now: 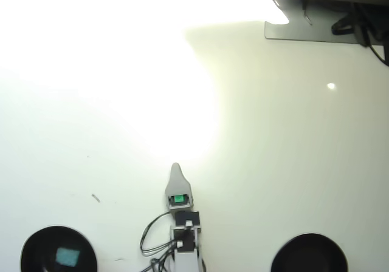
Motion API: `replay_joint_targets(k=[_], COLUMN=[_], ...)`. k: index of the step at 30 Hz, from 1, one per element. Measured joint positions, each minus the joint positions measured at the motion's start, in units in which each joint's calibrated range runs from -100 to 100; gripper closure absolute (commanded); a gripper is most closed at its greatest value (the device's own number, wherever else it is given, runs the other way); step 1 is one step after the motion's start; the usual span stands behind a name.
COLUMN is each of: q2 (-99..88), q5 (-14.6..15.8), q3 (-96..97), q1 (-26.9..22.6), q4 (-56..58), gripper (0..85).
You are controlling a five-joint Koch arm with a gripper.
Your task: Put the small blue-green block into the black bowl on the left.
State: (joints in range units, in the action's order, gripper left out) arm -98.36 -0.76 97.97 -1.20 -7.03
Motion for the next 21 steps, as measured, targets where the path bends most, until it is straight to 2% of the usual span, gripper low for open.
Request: replay_joint_targets(k=[21], q2=[0.0], q5=[0.0], q3=[0.0], q1=[-0.1], q4=[6.33], gripper=[36.5])
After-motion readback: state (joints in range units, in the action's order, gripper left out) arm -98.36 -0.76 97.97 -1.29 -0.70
